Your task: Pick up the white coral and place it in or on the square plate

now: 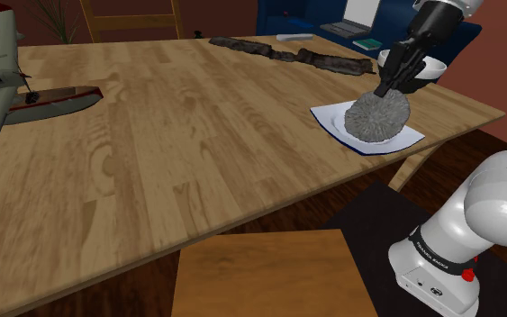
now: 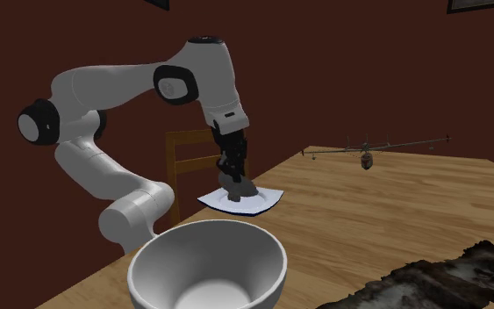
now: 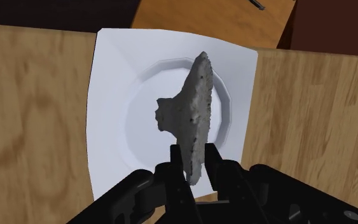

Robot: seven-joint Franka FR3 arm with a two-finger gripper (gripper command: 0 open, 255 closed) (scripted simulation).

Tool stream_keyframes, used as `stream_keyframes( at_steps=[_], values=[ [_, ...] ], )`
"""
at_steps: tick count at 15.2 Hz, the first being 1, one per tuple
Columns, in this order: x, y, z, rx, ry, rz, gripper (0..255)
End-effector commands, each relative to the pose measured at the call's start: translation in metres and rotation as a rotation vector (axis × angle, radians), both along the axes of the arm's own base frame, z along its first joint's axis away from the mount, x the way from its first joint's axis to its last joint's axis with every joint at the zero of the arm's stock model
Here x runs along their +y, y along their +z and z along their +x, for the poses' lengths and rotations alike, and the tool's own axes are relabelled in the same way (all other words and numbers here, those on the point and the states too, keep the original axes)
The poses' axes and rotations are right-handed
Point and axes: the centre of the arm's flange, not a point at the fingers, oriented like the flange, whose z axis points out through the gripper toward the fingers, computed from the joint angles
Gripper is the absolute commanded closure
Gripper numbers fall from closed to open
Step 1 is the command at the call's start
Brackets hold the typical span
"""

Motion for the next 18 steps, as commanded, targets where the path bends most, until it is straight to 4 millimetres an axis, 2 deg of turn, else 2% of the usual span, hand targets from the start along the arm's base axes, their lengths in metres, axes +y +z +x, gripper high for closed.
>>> stream_keyframes(
  at_steps=[1,6,10,18],
  values=[
    [0.003,-0.002,-0.001,0.007,0.008,-0.001,0],
    [0.003,-0.003,-0.001,0.007,0.008,0.000,0],
    [-0.016,0.043,-0.004,0.007,0.008,0.000,0],
    [-0.016,0.043,-0.004,0.007,0.008,0.000,0]
  ],
)
